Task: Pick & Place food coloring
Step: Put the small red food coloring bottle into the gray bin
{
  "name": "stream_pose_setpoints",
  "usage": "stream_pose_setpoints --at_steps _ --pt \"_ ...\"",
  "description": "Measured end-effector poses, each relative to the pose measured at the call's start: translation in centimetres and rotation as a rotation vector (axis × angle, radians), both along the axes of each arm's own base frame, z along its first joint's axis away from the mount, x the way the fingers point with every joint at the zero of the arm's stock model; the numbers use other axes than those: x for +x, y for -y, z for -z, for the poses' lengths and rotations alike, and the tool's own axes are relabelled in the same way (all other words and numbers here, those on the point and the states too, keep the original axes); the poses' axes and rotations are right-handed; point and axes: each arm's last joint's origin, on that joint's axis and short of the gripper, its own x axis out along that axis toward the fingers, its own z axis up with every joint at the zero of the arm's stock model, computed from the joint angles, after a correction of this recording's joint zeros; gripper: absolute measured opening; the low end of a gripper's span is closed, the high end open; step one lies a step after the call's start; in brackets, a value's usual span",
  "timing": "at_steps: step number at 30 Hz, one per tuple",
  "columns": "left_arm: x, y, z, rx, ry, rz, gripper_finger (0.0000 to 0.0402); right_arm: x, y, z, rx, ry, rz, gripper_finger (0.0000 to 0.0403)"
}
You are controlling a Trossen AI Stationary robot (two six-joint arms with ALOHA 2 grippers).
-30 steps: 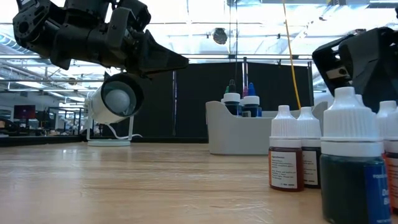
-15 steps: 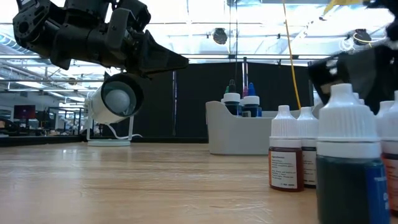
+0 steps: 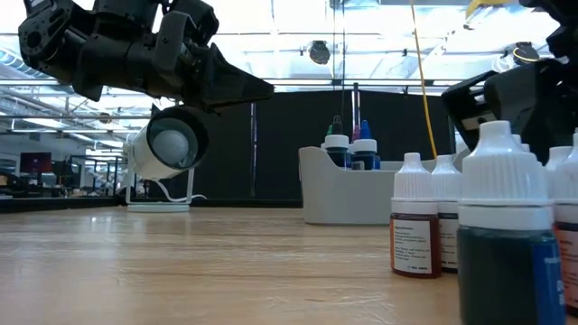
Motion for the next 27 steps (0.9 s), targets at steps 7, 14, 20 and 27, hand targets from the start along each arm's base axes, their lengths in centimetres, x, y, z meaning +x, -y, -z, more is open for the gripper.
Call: stream_pose_setpoints --at_steps 7,14,20,27 --pt "0.0 0.0 0.0 -0.001 0.0 0.0 0.0035 -0.1 -0.1 0.0 0.024 -0.024 -0.036 0.009" --pt "0.0 0.0 0.0 -0.001 0.0 0.0 0.0035 -0.1 -0.1 0.0 0.026 -0.022 -0.042 0.0047" --pt "0.0 0.0 0.0 -0.011 -0.001 -0.001 0.0035 -0.4 -0.1 -0.8 0.027 -0.02 -0.043 0.0051" --pt "0.0 0.0 0.1 -0.01 -0.014 -0.002 0.0035 -1.7 1.0 -4.3 -0.034 -0.009 0.007 0.0049"
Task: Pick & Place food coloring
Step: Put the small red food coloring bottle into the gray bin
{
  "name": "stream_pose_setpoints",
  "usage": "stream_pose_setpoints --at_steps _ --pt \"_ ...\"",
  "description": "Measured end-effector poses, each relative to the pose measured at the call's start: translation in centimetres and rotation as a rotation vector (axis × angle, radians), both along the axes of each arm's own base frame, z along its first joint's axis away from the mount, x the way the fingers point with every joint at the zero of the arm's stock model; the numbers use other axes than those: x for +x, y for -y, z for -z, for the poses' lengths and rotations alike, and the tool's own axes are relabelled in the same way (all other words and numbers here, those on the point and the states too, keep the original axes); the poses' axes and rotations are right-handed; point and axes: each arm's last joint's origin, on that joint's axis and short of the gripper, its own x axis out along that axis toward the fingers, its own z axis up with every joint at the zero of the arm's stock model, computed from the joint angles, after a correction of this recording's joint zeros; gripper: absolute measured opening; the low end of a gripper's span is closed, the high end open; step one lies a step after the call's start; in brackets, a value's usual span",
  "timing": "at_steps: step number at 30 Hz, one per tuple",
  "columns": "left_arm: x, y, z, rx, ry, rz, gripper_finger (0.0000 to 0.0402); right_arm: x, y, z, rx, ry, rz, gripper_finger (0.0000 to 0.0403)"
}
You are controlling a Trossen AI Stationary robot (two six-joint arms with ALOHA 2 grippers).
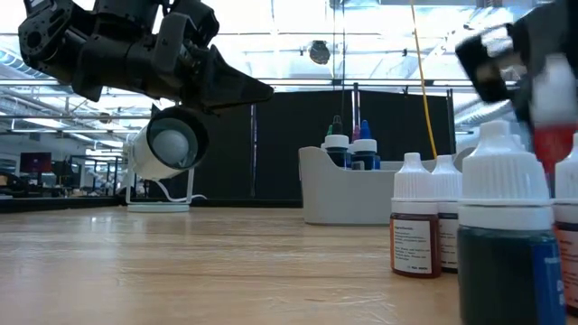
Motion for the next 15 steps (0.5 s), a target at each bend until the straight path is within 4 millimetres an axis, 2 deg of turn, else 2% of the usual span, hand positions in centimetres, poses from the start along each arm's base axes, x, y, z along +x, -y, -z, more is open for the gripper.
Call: stream_pose_setpoints --at_steps 9,12,15 --pt "0.0 0.0 0.2 0.003 -0.017 -0.002 0.0035 -2.7 3.9 -8.0 -0.129 0.144 -0.022 0.0048" --pt "0.0 0.0 0.2 0.003 -0.02 -0.003 0.0035 -3.5 5.6 -10.0 -0.167 0.202 0.054 0.0052" --pt "-0.1 0.0 0.3 0.003 -0.035 -0.003 0.0035 -3.7 7.1 -11.2 -0.162 0.249 0.175 0.0055"
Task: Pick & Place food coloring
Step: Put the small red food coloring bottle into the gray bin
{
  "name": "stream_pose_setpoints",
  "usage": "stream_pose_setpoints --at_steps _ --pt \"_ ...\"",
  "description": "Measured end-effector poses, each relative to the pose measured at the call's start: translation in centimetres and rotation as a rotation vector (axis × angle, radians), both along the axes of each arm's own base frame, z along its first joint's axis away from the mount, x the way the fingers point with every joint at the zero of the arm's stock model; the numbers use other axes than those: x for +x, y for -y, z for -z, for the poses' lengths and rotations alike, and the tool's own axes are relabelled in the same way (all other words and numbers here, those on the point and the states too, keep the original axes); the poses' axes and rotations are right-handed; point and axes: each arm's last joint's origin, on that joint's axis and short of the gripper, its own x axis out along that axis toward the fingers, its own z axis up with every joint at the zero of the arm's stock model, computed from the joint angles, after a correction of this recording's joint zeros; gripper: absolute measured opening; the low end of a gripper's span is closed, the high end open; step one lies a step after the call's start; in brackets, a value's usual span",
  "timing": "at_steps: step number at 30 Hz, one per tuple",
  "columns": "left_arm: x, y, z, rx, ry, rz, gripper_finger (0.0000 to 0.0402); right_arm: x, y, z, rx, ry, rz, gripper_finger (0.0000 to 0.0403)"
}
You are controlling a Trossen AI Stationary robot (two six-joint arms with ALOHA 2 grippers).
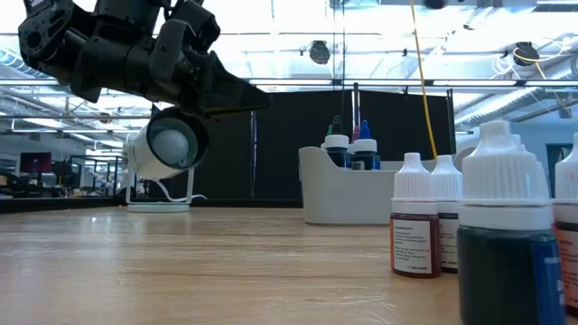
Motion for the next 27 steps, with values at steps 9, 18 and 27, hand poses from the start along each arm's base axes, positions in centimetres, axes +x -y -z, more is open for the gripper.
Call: stream_pose_setpoints --at_steps 9,18,27 --pt "0.0 0.0 0.1 -0.012 -0.006 -0.001 0.0035 1.8 2.2 2.4 -0.017 -0.021 0.387 0.0055" --pt "0.0 0.1 0.1 -0.033 -0.006 -0.003 0.0035 2.8 2.3 6.7 -0.001 -0.033 0.623 0.0055" --pt "0.0 0.1 0.0 -0.036 -0.004 -0.003 0.0035 2.3 4.2 10.1 0.08 0.016 0.772 0.0055"
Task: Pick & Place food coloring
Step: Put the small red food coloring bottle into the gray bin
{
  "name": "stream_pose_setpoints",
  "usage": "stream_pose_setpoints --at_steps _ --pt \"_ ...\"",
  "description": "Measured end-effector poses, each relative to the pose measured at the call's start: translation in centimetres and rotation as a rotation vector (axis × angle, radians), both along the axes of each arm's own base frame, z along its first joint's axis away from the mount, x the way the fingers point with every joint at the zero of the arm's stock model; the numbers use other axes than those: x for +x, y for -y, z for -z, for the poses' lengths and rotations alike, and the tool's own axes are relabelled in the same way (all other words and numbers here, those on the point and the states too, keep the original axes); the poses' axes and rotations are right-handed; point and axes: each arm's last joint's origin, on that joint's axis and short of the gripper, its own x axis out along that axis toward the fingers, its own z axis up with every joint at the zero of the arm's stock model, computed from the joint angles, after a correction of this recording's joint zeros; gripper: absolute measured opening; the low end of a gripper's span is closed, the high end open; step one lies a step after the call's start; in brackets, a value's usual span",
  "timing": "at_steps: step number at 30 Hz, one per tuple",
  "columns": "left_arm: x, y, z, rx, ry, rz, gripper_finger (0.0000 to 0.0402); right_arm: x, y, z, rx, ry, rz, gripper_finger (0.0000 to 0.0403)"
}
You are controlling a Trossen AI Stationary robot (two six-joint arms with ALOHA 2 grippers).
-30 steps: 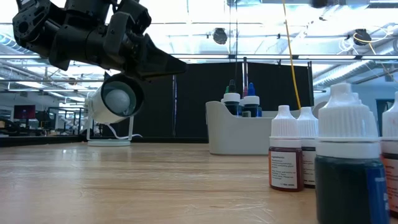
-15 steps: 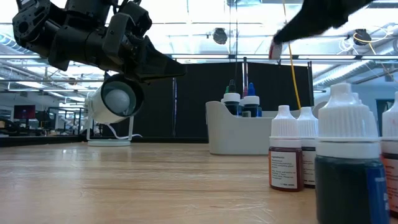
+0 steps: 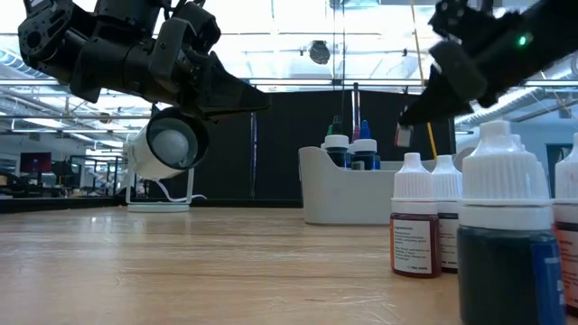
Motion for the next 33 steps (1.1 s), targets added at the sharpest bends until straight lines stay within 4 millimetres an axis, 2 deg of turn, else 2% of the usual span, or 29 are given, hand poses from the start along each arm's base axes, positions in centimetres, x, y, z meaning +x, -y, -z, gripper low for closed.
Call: stream_pose_setpoints --at_steps 7,12,18,26,33 --pt "0.0 0.0 0.0 0.0 0.001 0.0 0.0035 0.6 1.1 0.8 0.121 0.046 -0.013 0.0055" --pt "0.0 0.0 0.0 0.0 0.001 0.001 0.0035 0.9 1.4 0.9 0.145 0.003 -0.06 0.0056" --pt "0.0 0.0 0.0 0.0 0.002 0.001 0.0035 1.2 2.1 1.0 0.11 -0.077 -0.111 0.0056" --pt "0.0 0.0 0.0 0.0 0.002 0.001 0.0035 1.5 2.7 1.1 0.155 -0.104 -0.129 0.0056" --pt "0.0 0.0 0.0 0.0 0.002 0.001 0.0035 1.0 2.9 1.8 0.127 -0.147 -0.144 0.0056"
